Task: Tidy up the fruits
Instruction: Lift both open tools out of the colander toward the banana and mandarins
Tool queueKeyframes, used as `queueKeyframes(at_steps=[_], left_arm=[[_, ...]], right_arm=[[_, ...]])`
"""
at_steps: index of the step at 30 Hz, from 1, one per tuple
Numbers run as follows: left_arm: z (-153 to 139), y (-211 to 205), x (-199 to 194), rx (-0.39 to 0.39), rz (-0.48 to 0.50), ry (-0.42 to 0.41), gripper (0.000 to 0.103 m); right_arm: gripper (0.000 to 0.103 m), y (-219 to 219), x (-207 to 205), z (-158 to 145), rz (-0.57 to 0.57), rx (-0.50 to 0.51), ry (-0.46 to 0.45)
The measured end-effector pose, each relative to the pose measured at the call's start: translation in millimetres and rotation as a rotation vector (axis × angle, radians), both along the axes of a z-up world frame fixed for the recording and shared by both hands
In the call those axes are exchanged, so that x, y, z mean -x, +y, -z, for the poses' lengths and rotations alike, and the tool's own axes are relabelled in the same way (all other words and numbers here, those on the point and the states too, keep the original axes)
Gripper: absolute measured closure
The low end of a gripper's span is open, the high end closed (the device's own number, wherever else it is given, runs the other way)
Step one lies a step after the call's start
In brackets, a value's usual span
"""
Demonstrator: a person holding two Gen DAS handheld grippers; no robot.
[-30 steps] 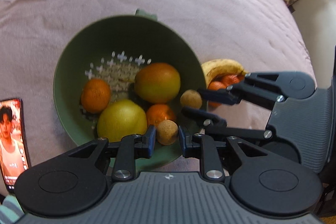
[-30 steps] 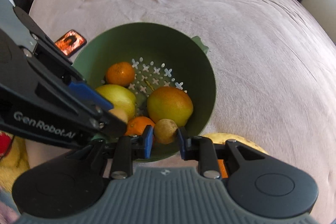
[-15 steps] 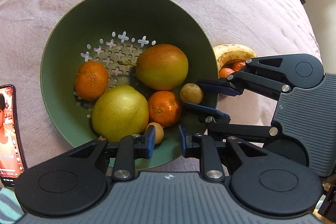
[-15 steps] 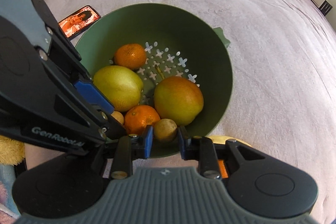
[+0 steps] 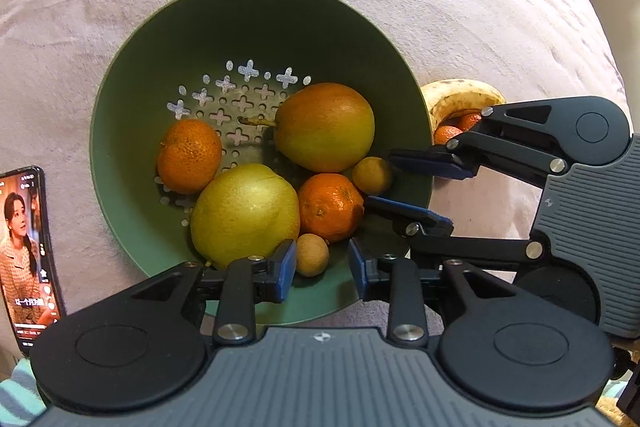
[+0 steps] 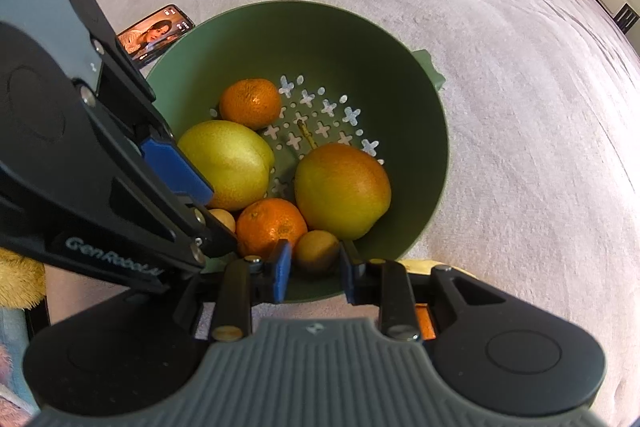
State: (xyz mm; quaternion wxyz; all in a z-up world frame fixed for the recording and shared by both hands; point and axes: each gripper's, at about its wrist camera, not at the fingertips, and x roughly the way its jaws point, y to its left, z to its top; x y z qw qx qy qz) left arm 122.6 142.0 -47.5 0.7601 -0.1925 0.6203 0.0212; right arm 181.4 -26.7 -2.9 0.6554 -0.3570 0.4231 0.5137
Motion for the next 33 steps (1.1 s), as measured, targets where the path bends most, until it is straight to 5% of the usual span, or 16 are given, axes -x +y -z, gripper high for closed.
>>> queueKeyframes(at_steps=[4,6,16,33], left_arm=[[-8,1,2,-0.033,-0.008,-0.026,0.051],[-12,1,4,-0.028,-0.013,-0.044,0.042],[-29,-12,10,-0.068,0.05,-0.106,0.042],[-49,-59,26,-0.209,0.137,-0.343,0.042]], right_arm=[[0.074,-5,0,-7,0.025,-0.023,-0.004],[0.061,-9,1,-12,0.034,-0.043,0.003],[0.052,-34,16,-30,0.134,-0.092,-0.073],[0.051,-125,35,-42,0.658,-0.223,-0.103]])
